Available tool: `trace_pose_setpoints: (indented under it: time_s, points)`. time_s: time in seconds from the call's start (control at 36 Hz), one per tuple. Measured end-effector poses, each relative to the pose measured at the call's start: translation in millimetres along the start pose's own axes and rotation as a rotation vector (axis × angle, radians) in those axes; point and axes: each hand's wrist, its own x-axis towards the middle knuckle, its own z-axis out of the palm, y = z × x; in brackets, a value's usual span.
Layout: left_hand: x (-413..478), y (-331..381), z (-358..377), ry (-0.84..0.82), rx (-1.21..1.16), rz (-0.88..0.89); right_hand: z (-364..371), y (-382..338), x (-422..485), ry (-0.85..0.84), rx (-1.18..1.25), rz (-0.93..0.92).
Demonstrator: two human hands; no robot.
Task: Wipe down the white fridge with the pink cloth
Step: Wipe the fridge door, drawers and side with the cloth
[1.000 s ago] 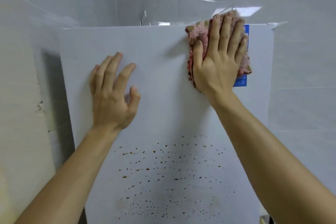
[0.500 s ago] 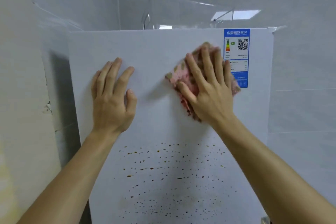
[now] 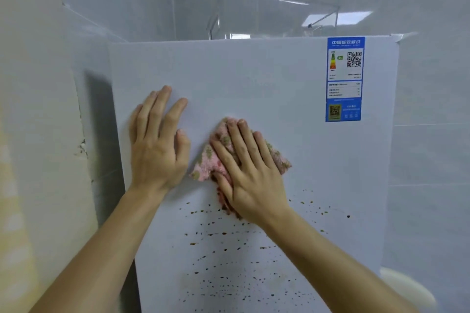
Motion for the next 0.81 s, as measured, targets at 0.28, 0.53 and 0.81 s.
trace_pose_setpoints:
  time_s: [0.28, 0.53, 0.81]
  points:
    - [-4, -18, -8, -0.015, 0.008, 0.0, -12, 30, 111, 0.313, 0.021, 0.391]
    - [-14, -45, -14, -0.03, 0.009, 0.009, 22, -66, 78, 0.161, 0.112, 0.195]
    - [-28, -56, -15, -0.038, -0.003, 0.047, 17, -44, 64, 0.154, 0.059, 0.089]
